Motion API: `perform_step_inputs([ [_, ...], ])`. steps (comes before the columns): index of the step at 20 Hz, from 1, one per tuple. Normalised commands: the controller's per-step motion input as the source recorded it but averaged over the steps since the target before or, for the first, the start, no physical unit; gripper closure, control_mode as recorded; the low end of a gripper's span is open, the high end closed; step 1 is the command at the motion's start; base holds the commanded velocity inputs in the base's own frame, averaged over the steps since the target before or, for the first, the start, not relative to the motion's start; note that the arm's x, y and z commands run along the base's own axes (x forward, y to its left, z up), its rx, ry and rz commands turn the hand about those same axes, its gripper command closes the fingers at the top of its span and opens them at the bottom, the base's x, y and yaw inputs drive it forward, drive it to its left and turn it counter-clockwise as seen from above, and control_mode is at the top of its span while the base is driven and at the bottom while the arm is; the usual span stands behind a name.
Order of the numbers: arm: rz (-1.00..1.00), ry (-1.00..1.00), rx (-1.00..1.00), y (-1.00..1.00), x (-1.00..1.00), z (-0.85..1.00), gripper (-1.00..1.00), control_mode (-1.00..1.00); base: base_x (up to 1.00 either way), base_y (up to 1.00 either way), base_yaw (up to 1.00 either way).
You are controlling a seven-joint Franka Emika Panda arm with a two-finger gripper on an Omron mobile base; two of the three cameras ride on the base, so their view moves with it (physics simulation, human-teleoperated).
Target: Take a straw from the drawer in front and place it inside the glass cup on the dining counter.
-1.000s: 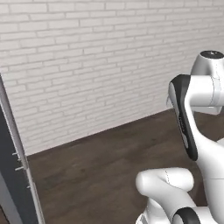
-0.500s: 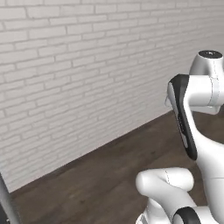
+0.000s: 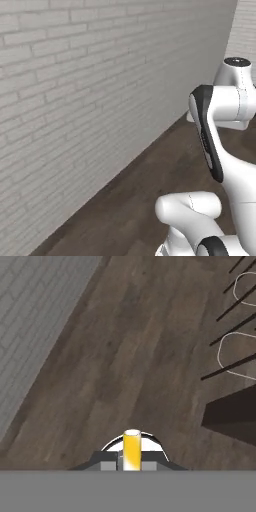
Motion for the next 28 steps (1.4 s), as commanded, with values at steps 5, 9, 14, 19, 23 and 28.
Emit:
perform_step_inputs([
  [5, 0.00, 0.00, 0.00, 0.00, 0.00, 0.00, 1.00, 1.00, 0.85, 0.00, -0.57],
  [9, 0.00, 0.00, 0.00, 0.00, 0.00, 0.00, 1.00, 1.00, 0.77, 0.00, -0.60],
  [14, 0.00, 0.00, 0.00, 0.00, 0.00, 0.00, 1.00, 1.00, 0.81, 0.00, -0.59],
  [19, 0.00, 0.00, 0.00, 0.00, 0.00, 0.00, 1.00, 1.00, 0.86, 0.00, -0.57],
  [23, 0.00, 0.00, 0.00, 0.00, 0.00, 0.00, 1.00, 1.00, 0.91, 0.02, -0.55],
  [28, 0.00, 0.00, 0.00, 0.00, 0.00, 0.00, 1.00, 1.00, 0.90, 0.21, -0.56],
])
